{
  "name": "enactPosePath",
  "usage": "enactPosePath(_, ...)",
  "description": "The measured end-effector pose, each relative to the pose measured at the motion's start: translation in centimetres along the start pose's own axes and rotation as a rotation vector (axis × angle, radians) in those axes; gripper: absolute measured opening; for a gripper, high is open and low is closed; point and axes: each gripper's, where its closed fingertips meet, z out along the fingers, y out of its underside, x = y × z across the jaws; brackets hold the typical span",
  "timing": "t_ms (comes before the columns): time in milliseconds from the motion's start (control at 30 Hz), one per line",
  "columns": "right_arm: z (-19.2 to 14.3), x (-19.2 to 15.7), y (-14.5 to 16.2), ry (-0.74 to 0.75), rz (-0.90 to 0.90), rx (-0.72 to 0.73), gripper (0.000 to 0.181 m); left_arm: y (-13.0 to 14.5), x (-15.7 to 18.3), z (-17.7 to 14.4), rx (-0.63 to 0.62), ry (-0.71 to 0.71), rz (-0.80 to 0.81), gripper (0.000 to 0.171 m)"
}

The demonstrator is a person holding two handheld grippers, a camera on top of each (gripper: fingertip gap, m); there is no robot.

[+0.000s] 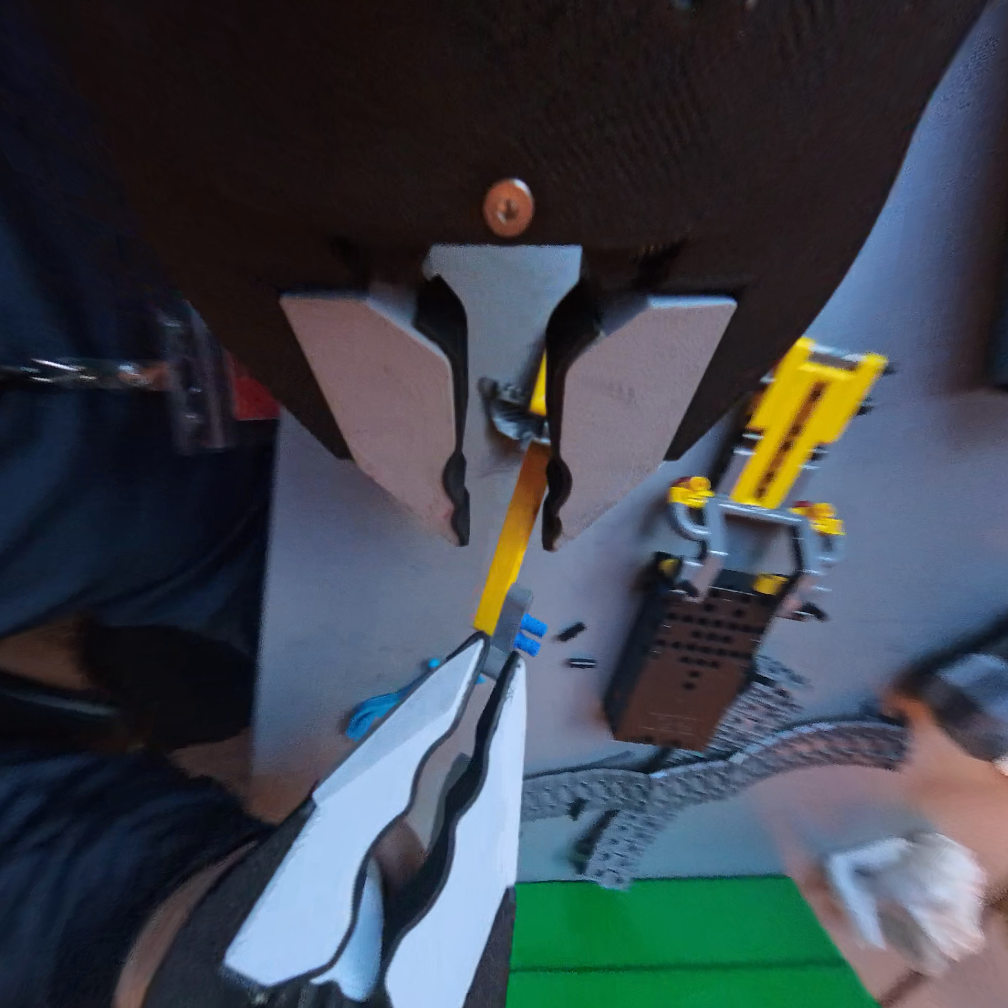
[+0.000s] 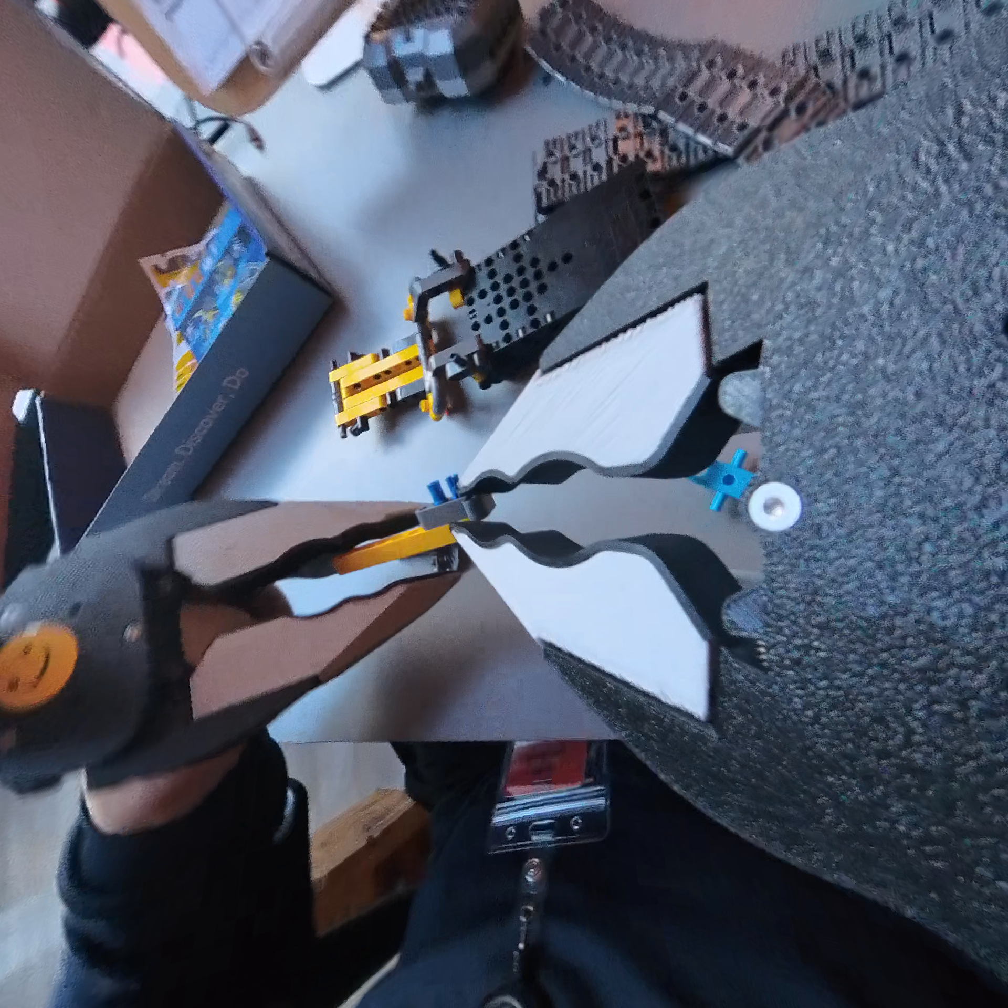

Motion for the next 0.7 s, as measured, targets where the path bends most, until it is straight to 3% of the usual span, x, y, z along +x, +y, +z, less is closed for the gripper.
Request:
enactPosePath(67,0.2,0.3,0.5,-0.012,0.067,-0.013,0.005,-0.3,-0.8,-0.4,-0.023,-0.133,0.132,0.025)
enactPosePath(200,0.1,0.0,-0.1,-0.056,0.139,0.025,0.005,-0.1,-0.6,0.0,-0.114,-0.267,0.355,0.023)
enactPosePath(400,0.1,-0.7,-0.6,-0.077,0.140,0.039,0.005,0.2,-0.4,0.4,-0.148,-0.319,0.455,0.010)
enactPosePath(567,-1.4,-0.8,-2.9,-0.067,0.027,0.198,0.006,-1.9,0.2,-0.5,-0.006,-0.282,0.404,0.008)
enactPosePath(700,-2.4,-1.7,-3.9,-0.116,-0.023,0.270,0.028,-3.7,0.3,-1.7,0.101,-0.333,0.461,0.008)
